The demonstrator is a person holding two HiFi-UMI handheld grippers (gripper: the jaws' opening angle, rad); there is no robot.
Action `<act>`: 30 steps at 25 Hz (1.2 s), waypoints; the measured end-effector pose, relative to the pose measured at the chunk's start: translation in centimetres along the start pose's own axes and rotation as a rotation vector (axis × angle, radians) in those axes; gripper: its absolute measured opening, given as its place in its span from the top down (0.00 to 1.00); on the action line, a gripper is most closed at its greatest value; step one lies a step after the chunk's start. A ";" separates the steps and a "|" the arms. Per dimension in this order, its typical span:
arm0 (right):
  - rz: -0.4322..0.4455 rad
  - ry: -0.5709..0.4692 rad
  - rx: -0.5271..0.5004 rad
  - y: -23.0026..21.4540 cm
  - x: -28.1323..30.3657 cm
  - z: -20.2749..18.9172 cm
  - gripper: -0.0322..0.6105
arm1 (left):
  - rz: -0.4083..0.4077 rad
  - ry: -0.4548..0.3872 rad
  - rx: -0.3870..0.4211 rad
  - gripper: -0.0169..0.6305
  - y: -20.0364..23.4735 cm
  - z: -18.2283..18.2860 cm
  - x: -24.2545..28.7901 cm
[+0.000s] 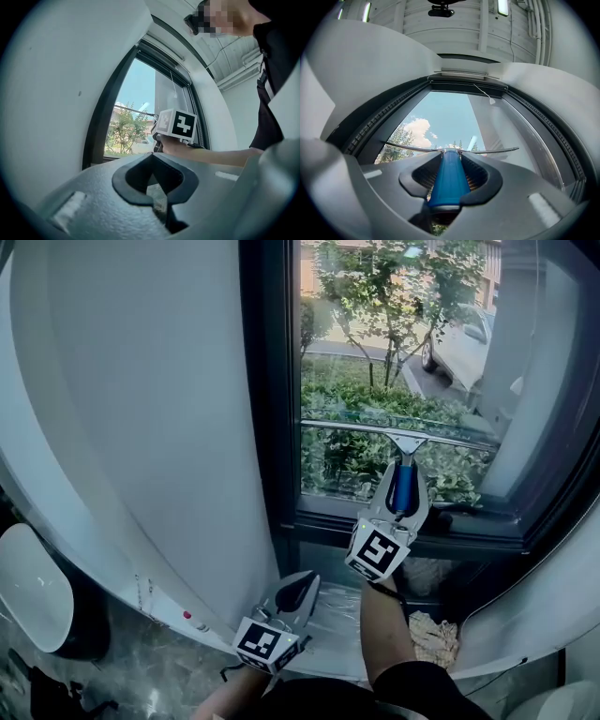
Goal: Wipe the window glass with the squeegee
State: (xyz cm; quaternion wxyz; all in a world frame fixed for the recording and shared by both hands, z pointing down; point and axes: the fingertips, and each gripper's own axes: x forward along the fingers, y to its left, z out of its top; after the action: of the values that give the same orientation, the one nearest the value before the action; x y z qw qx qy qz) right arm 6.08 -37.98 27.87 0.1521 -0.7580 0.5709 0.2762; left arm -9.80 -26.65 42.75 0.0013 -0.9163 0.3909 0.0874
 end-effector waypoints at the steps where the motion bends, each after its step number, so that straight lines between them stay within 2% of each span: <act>1: 0.001 0.001 -0.002 0.0 0.0 -0.1 0.75 | 0.002 0.003 -0.005 0.97 0.1 0.0 0.0; 30: 0.013 0.086 -0.016 0.3 -2.5 -3.1 0.75 | 0.006 0.026 0.001 0.97 0.0 -0.8 -0.5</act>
State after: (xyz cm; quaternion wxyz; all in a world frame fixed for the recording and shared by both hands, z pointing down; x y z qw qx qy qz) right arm 6.03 -37.80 31.88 0.1197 -0.7665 0.5798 0.2489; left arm -10.00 -26.34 43.61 -0.0034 -0.9161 0.3938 0.0754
